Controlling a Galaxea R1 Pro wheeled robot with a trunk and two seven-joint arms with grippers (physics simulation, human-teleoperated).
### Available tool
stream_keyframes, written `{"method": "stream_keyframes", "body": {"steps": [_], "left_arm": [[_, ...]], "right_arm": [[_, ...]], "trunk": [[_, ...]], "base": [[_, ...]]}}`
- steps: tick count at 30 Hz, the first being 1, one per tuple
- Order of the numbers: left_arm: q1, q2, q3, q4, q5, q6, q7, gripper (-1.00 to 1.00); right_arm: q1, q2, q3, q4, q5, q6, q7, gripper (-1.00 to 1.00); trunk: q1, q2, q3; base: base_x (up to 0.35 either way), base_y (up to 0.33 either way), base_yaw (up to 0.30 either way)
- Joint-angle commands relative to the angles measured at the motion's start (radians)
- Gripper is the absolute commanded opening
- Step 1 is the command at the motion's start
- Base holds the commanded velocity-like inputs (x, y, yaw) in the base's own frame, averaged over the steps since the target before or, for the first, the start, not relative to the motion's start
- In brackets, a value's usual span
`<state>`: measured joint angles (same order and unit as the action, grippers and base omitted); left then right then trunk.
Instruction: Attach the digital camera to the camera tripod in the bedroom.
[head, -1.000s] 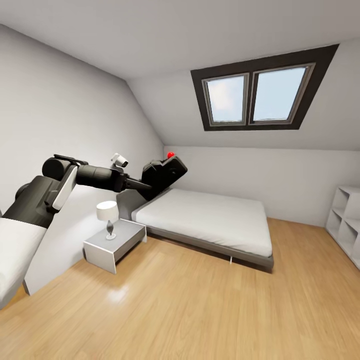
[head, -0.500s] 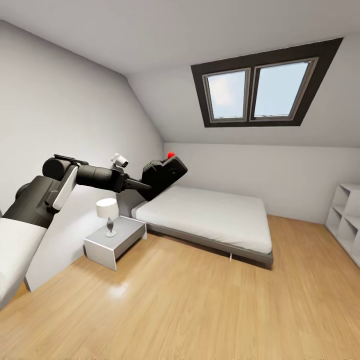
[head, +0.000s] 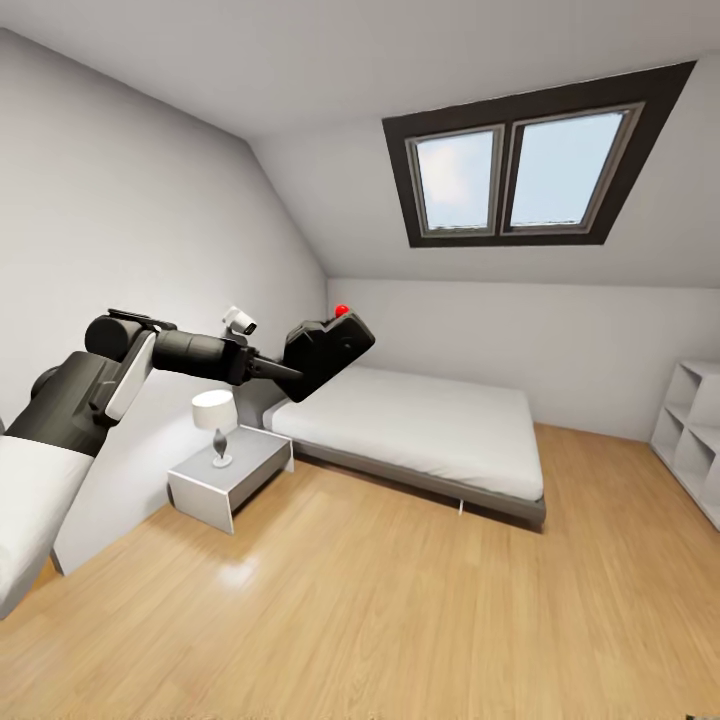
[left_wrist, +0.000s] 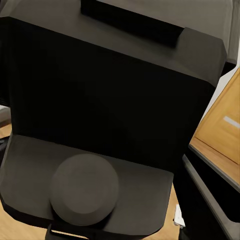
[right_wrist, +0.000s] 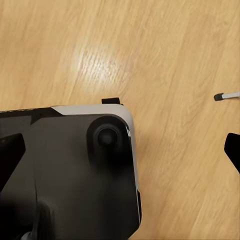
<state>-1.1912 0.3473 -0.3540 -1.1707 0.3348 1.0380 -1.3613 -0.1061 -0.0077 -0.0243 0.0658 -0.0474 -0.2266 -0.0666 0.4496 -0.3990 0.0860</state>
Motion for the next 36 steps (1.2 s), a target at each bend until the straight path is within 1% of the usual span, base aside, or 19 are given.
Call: {"method": "stream_keyframes", "body": {"steps": [1, 12, 17, 21, 25, 31, 36], "left_arm": [[-0.001, 0.001, -0.002, 0.0, 0.004, 0.009, -0.003, -1.0], [-0.001, 0.001, -0.003, 0.002, 0.004, 0.009, -0.002, -1.0], [0.0, 0.001, -0.003, 0.032, 0.004, 0.009, -0.002, -1.0], [0.001, 0.001, -0.003, 0.065, 0.004, 0.009, -0.003, -1.0], [0.001, 0.0, -0.003, 0.079, 0.004, 0.009, -0.004, -1.0], [0.001, 0.0, -0.003, 0.085, 0.004, 0.009, -0.004, -1.0], [0.001, -0.001, -0.003, 0.086, 0.004, 0.009, -0.004, -1.0]], "right_arm": [[-0.001, 0.0, -0.002, 0.005, -0.005, -0.008, 0.001, 1.0], [-0.001, 0.0, -0.002, 0.004, -0.005, -0.008, 0.001, 1.0], [-0.001, 0.0, -0.002, 0.004, -0.005, -0.008, 0.001, 1.0], [-0.001, 0.0, -0.002, 0.004, -0.005, -0.008, 0.001, 1.0], [-0.001, 0.0, -0.003, 0.004, -0.005, -0.008, 0.001, 1.0], [-0.001, 0.0, -0.003, 0.004, -0.005, -0.008, 0.002, 1.0], [-0.001, 0.0, -0.003, 0.004, -0.005, -0.008, 0.002, 1.0]], "trunk": [[0.0, -0.001, -0.002], [0.0, -0.001, -0.015], [0.0, -0.001, -0.02], [0.0, -0.001, -0.022], [0.0, -0.001, -0.022], [0.0, -0.001, -0.022], [0.0, -0.001, -0.022]], "base": [[0.0, 0.0, 0.0], [0.0, 0.0, 0.0], [0.0, 0.0, 0.0], [0.0, 0.0, 0.0], [0.0, 0.0, 0.0], [0.0, 0.0, -0.014], [0.0, 0.0, -0.141]]}}
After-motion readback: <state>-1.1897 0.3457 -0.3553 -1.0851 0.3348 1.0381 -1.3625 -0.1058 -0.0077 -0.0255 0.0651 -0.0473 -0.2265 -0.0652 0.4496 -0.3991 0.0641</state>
